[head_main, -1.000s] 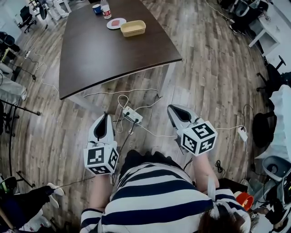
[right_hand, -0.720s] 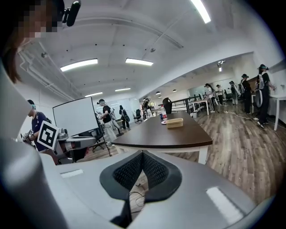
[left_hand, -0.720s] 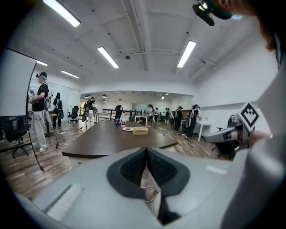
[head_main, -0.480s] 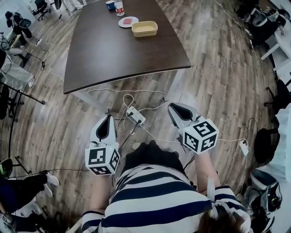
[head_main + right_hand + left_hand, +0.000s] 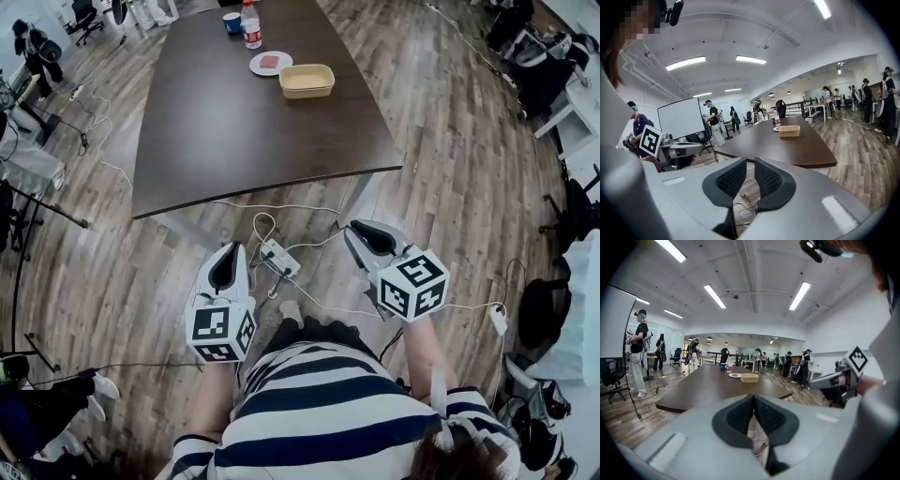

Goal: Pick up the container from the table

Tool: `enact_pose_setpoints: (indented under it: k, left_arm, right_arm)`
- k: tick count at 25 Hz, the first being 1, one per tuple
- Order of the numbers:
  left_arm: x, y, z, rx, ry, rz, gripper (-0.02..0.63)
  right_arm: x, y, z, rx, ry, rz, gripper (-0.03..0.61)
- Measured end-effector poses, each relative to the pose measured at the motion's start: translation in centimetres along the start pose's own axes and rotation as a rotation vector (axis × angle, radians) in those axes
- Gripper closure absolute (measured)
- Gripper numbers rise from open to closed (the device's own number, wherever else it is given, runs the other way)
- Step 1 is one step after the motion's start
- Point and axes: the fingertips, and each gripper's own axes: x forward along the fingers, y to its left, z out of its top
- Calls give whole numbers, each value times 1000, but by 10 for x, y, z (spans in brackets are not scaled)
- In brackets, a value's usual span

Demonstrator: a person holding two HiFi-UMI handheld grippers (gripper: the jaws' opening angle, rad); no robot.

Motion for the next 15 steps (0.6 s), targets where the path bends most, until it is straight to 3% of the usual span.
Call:
enact_pose_setpoints:
  k: [15]
  left_arm:
    - [55,52,15,-4,10,-17,614]
  right_arm:
    - [84,-21,42,-95,48,31,506]
